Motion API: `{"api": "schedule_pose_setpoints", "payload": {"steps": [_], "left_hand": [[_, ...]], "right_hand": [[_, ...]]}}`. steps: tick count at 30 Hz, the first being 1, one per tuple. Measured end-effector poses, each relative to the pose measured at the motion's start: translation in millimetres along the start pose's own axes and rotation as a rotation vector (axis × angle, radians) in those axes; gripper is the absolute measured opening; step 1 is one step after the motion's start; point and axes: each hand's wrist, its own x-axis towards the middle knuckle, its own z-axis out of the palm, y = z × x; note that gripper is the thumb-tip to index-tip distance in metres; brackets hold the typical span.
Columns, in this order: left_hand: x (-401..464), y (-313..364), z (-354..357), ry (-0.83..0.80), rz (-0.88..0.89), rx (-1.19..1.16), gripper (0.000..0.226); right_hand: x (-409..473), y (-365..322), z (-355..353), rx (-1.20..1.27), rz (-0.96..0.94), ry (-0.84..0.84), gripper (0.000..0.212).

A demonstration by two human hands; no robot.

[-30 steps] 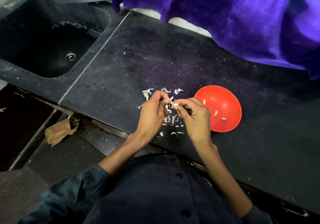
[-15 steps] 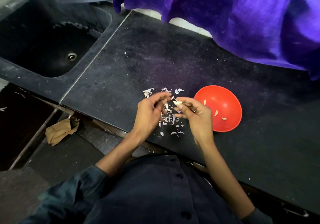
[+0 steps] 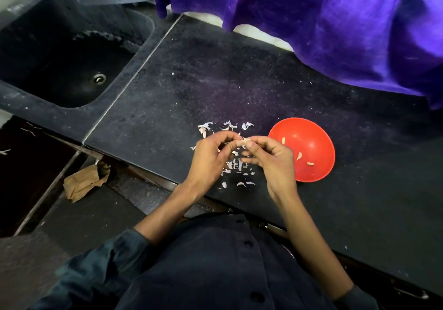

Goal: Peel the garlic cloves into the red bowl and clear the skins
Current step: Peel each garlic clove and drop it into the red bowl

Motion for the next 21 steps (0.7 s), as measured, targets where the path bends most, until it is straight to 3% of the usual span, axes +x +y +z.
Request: {"api": "schedule_pose_setpoints", "payload": {"steps": [3, 11, 21], "left_hand": [[0, -3, -1, -0.062, 0.068, 0.121, 0.017], [-1, -8, -2, 0.026, 0.226, 0.347, 0.015], [1, 13, -2, -0.071, -0.215, -0.122, 0.027]], "right_hand": [[0, 2, 0, -0.005, 0.022, -0.019, 0.009], [-3, 0, 2, 0.052, 0.016, -0.068, 0.007], [-5, 3, 5, -0.009, -0.094, -0.059, 0.014]]}}
